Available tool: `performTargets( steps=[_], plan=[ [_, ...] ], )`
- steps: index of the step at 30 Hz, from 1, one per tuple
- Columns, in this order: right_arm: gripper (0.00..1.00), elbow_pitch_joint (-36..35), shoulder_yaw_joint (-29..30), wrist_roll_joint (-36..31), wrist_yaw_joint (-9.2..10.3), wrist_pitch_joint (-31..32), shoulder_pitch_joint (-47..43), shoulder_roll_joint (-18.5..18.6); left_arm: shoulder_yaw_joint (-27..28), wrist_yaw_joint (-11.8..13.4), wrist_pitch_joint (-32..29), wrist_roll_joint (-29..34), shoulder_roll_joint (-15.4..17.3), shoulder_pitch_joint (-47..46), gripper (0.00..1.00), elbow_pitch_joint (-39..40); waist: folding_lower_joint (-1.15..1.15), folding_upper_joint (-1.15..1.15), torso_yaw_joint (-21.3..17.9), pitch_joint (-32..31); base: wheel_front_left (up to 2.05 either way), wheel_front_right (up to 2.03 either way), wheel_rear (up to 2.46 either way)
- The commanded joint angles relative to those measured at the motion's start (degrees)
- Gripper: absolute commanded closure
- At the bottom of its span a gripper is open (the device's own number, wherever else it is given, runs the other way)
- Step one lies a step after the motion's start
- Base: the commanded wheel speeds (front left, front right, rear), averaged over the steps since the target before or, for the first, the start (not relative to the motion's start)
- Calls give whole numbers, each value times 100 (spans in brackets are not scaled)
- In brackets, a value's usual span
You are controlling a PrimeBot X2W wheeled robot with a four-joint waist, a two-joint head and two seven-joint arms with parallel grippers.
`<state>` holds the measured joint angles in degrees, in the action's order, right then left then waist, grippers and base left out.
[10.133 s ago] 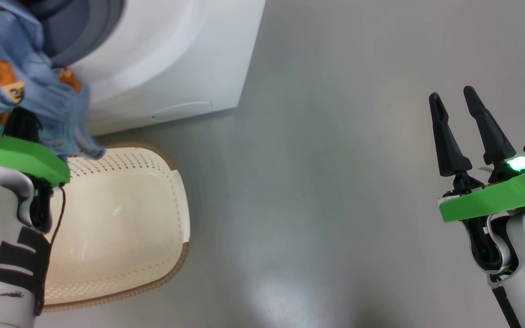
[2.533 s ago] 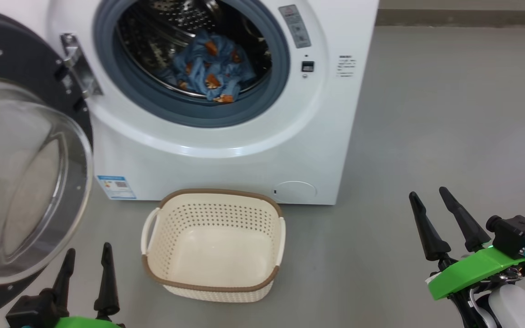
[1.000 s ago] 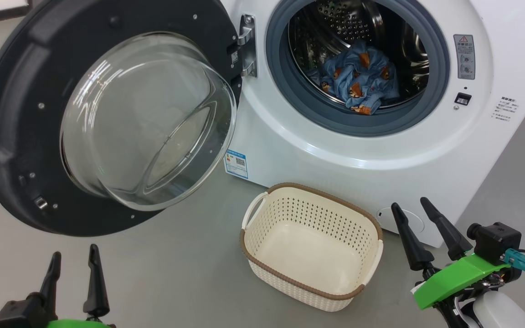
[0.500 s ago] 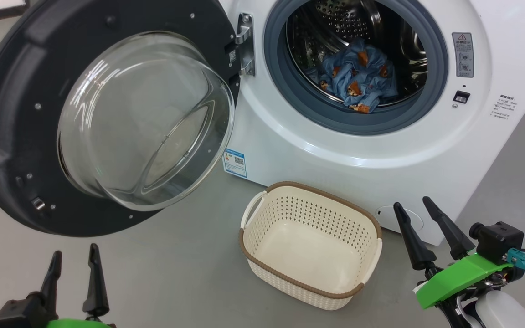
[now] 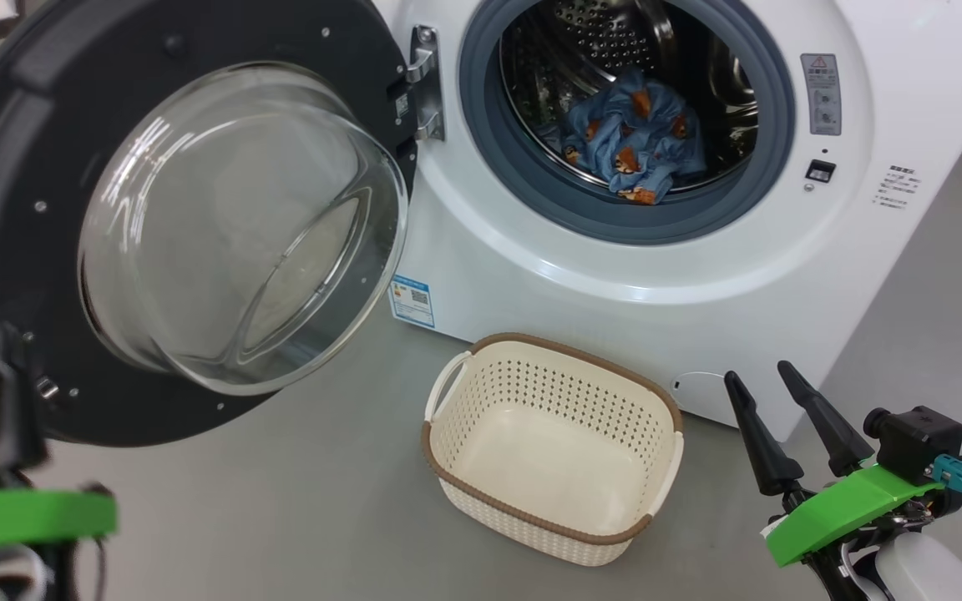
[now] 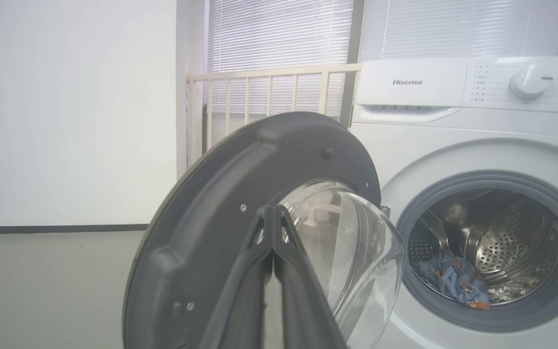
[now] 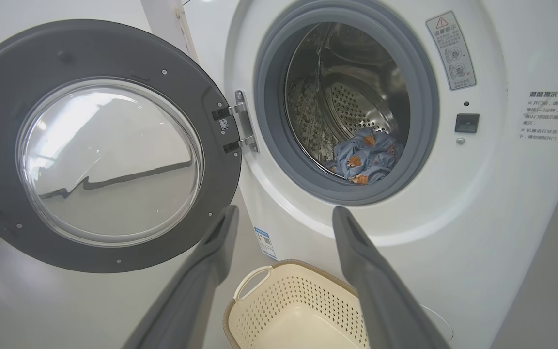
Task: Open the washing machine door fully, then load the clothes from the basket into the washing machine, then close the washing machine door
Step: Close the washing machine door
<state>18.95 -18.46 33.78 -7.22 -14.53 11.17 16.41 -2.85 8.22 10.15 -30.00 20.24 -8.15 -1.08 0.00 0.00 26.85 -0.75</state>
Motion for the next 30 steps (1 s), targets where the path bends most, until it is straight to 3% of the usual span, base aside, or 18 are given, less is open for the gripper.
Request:
performTargets(
  steps=[1,6,11,14,18,24,30],
  plan=[
    [0,-124,-109,39,-26,-47,53,97,333,-28,-64,-96,274,-421,100,301,0,0,-73,-29,0,0,0],
    [0,-111,-148,42,-26,-47,37,141,829,-182,-258,-503,684,-1150,100,729,0,0,-253,-46,0,0,0],
    [0,-109,-231,55,-26,-47,75,206,1495,-358,-474,-1457,792,-1833,100,280,0,0,-467,-23,0,0,0],
    [0,-108,-279,64,-26,-47,103,256,2065,-490,-649,-2382,700,-2191,100,-395,0,0,-597,15,0,0,0],
    [0,-94,-360,84,-26,-47,132,336,2653,-736,-928,-3208,889,-2551,100,-1658,0,0,-763,60,0,0,0],
    [0,-88,-452,123,-26,-47,216,470,3287,-1071,-1110,-3905,1210,-2853,100,-3489,0,0,-999,177,0,0,0],
    [0,-112,-487,148,-26,-47,309,658,3629,-1344,-1186,-4306,1351,-2967,100,-4630,0,0,-1170,384,0,0,0]
  ],
)
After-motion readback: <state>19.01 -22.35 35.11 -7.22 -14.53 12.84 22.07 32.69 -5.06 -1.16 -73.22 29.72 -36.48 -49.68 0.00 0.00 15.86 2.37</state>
